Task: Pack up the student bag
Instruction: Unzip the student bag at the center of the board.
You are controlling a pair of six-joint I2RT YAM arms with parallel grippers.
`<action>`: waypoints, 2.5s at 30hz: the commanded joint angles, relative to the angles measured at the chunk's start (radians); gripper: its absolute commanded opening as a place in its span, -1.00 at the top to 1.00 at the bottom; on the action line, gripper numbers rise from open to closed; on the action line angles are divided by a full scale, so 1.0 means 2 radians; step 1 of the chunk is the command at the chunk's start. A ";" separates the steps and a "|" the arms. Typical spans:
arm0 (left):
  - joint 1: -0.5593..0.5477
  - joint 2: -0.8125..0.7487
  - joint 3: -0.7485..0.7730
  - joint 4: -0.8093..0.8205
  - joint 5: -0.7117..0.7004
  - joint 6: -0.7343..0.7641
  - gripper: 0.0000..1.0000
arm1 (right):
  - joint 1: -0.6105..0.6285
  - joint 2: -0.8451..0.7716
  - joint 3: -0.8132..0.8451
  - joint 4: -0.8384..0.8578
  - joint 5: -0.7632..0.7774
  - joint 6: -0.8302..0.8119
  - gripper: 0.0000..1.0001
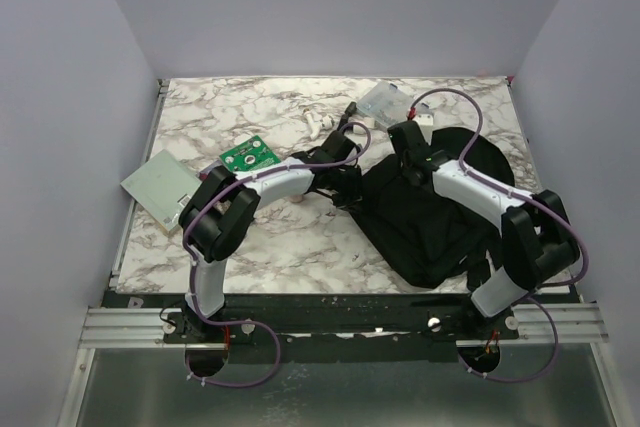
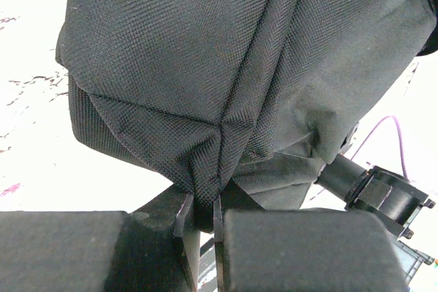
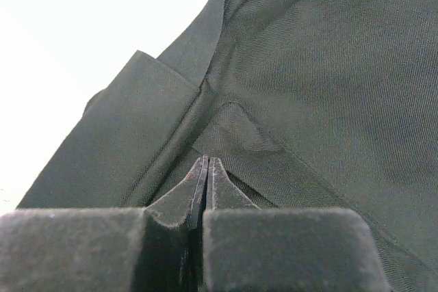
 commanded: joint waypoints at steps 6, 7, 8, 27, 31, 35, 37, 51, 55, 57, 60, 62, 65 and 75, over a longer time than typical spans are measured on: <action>0.005 -0.025 -0.016 0.029 0.003 -0.007 1.00 | -0.071 -0.069 -0.031 -0.003 -0.093 0.096 0.99; 0.006 -0.025 -0.018 0.032 0.004 -0.009 1.00 | -0.079 -0.076 -0.036 -0.005 -0.098 0.100 0.99; 0.007 -0.025 -0.019 0.035 0.005 -0.011 1.00 | -0.088 -0.081 -0.041 -0.004 -0.106 0.100 0.99; 0.019 -0.034 -0.036 0.054 0.002 -0.014 1.00 | -0.104 -0.143 -0.083 -0.017 -0.156 0.048 0.99; 0.015 -0.065 -0.040 0.053 -0.023 0.011 0.58 | -0.104 -0.135 -0.077 -0.014 -0.166 0.038 0.99; 0.014 -0.111 -0.048 0.050 -0.057 0.037 0.03 | -0.104 -0.133 -0.071 -0.012 -0.179 0.036 0.99; 0.012 -0.138 -0.055 0.050 -0.080 0.048 -0.20 | -0.104 -0.136 -0.071 -0.009 -0.188 0.035 0.99; 0.003 -0.012 0.137 0.022 0.002 0.086 -0.94 | -0.104 -0.149 -0.075 0.001 -0.224 0.039 0.99; 0.002 0.046 0.185 0.017 0.028 0.085 -0.84 | -0.104 -0.155 -0.070 -0.002 -0.228 0.039 0.99; 0.002 0.073 0.203 0.012 0.051 0.079 -0.81 | -0.105 -0.157 -0.071 -0.001 -0.231 0.039 0.99; 0.000 0.100 0.215 0.012 0.078 0.072 -0.73 | -0.105 -0.156 -0.071 0.001 -0.236 0.041 0.99; -0.003 0.106 0.217 0.012 0.083 0.076 -0.66 | -0.105 -0.154 -0.072 0.004 -0.242 0.043 0.99; -0.003 0.115 0.220 0.015 0.088 0.080 -0.47 | -0.105 -0.150 -0.071 0.007 -0.250 0.049 0.99; -0.010 0.124 0.216 0.014 0.079 0.101 -0.57 | -0.105 -0.149 -0.067 0.005 -0.268 0.062 0.99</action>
